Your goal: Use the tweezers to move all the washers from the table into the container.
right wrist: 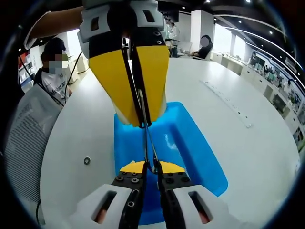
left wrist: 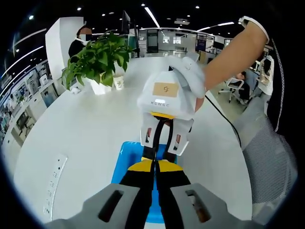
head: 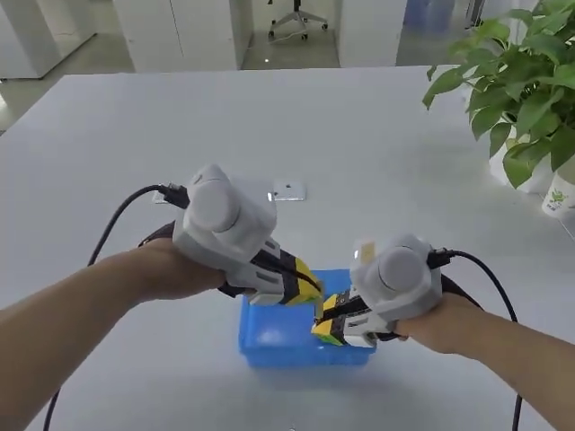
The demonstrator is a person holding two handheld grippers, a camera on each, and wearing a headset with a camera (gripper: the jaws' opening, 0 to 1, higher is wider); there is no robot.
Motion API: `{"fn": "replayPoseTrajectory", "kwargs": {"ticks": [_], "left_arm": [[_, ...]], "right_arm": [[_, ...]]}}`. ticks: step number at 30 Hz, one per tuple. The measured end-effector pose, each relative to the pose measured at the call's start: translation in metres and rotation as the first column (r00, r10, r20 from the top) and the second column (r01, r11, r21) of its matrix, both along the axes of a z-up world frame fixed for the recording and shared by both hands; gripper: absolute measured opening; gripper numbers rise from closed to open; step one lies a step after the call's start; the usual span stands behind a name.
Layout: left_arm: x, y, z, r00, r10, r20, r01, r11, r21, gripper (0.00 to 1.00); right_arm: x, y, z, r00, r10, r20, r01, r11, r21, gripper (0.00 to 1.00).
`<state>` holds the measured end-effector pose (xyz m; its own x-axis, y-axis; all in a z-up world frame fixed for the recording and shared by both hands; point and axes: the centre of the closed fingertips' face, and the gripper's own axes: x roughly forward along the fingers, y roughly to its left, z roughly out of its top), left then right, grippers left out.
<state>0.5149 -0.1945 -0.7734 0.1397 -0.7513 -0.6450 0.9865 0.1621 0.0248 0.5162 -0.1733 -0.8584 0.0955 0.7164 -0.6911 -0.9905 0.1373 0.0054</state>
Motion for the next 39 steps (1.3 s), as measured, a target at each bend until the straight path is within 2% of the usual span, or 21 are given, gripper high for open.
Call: {"fn": "replayPoseTrajectory", "kwargs": {"ticks": [17, 27, 39], "left_arm": [[0.001, -0.002, -0.001, 1.000, 0.002, 0.002, -0.002, 1.000, 0.003, 0.04], [0.000, -0.002, 0.005, 1.000, 0.008, 0.010, -0.008, 1.000, -0.002, 0.04], [-0.002, -0.002, 0.023, 0.999, 0.011, 0.035, -0.011, 1.000, -0.005, 0.04]], "right_arm": [[0.001, 0.000, -0.003, 1.000, 0.017, 0.007, -0.017, 1.000, -0.013, 0.12], [0.001, 0.000, 0.004, 1.000, 0.015, 0.022, -0.015, 1.000, -0.007, 0.12], [0.001, 0.001, 0.021, 0.998, 0.016, 0.062, -0.016, 1.000, 0.001, 0.12]]}}
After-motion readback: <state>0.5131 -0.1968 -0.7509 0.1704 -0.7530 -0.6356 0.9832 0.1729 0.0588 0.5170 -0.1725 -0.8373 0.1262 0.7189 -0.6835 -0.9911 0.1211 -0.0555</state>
